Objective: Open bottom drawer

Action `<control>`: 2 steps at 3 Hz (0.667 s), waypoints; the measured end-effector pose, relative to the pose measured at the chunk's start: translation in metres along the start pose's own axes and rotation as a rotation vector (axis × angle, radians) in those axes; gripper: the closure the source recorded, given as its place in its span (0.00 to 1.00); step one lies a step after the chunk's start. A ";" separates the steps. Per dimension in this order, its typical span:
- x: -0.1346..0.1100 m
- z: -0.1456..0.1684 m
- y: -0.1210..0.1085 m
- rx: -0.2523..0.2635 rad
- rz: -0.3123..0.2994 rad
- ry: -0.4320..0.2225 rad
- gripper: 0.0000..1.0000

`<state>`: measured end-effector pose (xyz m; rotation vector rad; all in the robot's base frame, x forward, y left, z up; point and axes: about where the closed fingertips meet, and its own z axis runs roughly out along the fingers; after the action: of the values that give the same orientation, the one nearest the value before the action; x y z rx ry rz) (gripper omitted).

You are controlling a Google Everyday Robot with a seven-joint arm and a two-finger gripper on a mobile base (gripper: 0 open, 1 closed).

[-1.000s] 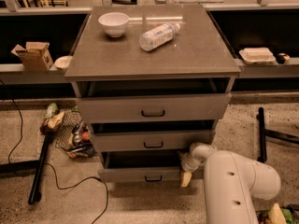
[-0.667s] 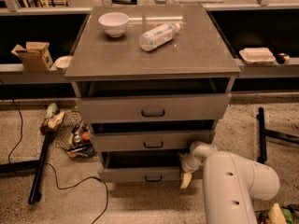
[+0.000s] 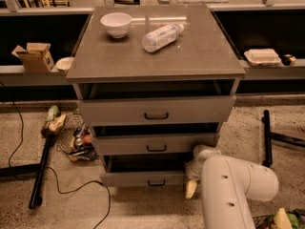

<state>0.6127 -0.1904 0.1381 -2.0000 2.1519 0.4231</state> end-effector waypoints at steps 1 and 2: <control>-0.005 -0.004 0.010 -0.017 0.015 0.025 0.00; -0.013 -0.019 0.021 0.021 0.019 0.050 0.16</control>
Offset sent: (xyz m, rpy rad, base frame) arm -0.0692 0.0228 0.0423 -0.0993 -0.0433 -0.0117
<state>0.5943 -0.1830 0.1619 -2.0012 2.1975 0.3548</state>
